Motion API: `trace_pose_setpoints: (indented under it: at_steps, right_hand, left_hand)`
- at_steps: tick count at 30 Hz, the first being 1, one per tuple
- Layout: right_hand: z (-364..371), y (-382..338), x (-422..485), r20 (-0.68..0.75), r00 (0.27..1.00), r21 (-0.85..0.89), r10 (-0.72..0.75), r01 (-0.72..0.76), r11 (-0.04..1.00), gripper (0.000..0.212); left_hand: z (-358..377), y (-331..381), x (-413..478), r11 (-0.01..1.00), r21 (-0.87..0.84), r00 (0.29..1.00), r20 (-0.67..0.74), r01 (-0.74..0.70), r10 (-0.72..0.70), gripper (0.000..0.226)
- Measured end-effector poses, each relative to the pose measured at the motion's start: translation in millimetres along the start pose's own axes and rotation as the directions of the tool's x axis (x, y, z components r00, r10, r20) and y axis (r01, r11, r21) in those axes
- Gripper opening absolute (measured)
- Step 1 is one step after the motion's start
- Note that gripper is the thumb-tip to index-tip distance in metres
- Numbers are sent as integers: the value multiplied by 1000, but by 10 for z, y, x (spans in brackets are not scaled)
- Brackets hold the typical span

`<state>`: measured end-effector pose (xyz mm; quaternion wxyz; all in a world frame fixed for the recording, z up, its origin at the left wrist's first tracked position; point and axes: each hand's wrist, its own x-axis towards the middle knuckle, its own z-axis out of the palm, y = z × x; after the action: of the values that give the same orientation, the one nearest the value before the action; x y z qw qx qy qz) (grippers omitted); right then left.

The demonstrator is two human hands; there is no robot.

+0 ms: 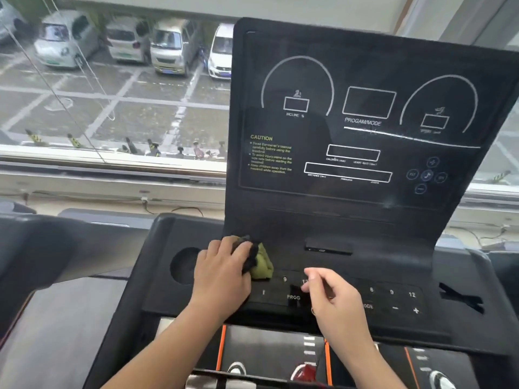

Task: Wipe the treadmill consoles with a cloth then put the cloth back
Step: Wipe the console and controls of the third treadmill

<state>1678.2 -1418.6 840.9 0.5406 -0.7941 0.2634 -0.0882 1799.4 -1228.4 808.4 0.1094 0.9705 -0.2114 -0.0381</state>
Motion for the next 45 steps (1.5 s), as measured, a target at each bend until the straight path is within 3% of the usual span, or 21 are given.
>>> trace_pose_setpoints:
  at_steps: [5, 8, 14, 18, 20, 22, 26, 28, 30, 32, 33, 34, 35, 37, 38, 39, 40, 41, 43, 44, 45]
  right_hand:
    - [166, -46, -48, -11, 1000, -95, -14, 13, 995, 20]
    - [253, -67, 38, 7, 997, -206, -75, 75, 976, 17]
    - [213, -145, 89, -19, 999, -183, -26, 22, 983, 19]
    - [172, -41, -4, -16, 1000, -203, 11, -14, 979, 18]
    - [160, -29, -27, -16, 1000, -173, -10, 7, 985, 20]
    - [143, -60, -25, -21, 999, -141, -43, 39, 989, 23]
    - [138, -128, 6, 9, 998, -112, -67, 68, 991, 24]
    - [148, -170, 15, 31, 996, -105, -81, 84, 991, 24]
    - [152, -186, 25, 32, 994, -96, -101, 104, 990, 23]
    - [142, -195, 19, 14, 996, -66, -92, 93, 994, 24]
    - [133, -210, 8, -4, 996, -36, -86, 86, 996, 26]
    - [127, -237, 3, -25, 996, -3, -88, 88, 996, 28]
    - [126, -263, 1, -43, 995, 22, -95, 96, 995, 30]
    - [141, -310, 0, -73, 984, 13, -164, 166, 986, 32]
    - [154, -326, 6, -82, 969, -17, -232, 232, 973, 32]
    - [180, -325, 17, -83, 949, -64, -305, 300, 952, 32]
    - [217, -313, 29, -60, 926, -130, -371, 362, 923, 33]
    - [270, -282, 40, -7, 907, -205, -420, 410, 889, 37]
    - [400, -179, 62, 199, 887, -327, -417, 461, 825, 53]
    - [484, -111, 77, 316, 871, -386, -375, 479, 788, 61]
    - [573, -46, 95, 416, 847, -448, -331, 508, 736, 67]
  left_hand:
    - [37, -45, -107, 995, 84, 998, 32, 59, -62, 54]
    - [13, 50, 155, 997, 76, 999, -37, 0, 3, 51]
    - [45, 289, 315, 1000, -7, 998, -56, 29, -30, 59]
    - [168, 286, -49, 986, -4, 984, -51, -169, 169, 50]
    - [201, 197, -173, 944, -35, 944, -22, -329, 328, 49]
    - [184, 16, -93, 920, -12, 920, -39, -391, 390, 50]
    - [73, -95, 203, 999, 16, 986, -159, -45, 47, 54]
    - [106, 80, 93, 999, -3, 989, -141, -45, 44, 55]
    - [133, 227, -81, 983, -82, 984, -89, -164, 156, 50]
    - [15, 235, -115, 958, -278, 997, 6, -71, 76, 37]
    - [-106, 211, -43, 879, -459, 988, 135, 127, -72, 29]
    - [-242, 192, 38, 661, -656, 929, 300, 365, -215, 28]
    - [-331, 163, 105, 382, -758, 849, 460, 529, -261, 32]
    - [-433, 103, 181, -28, -796, 789, 603, 604, -121, 47]
    - [-478, 97, 199, -143, -770, 776, 630, 621, -24, 49]
    - [-505, 95, 183, -155, -753, 766, 640, 639, 49, 45]
    - [-479, 84, 164, -61, -774, 776, 629, 630, 48, 38]
    - [-413, 51, 171, 177, -811, 827, 560, 558, -44, 31]
    - [-315, -90, 203, 683, -628, 928, 240, 372, -285, 38]
    - [-287, -173, 200, 774, -543, 939, 95, 326, -330, 41]
    - [-249, -252, 182, 785, -544, 942, 34, 297, -333, 40]
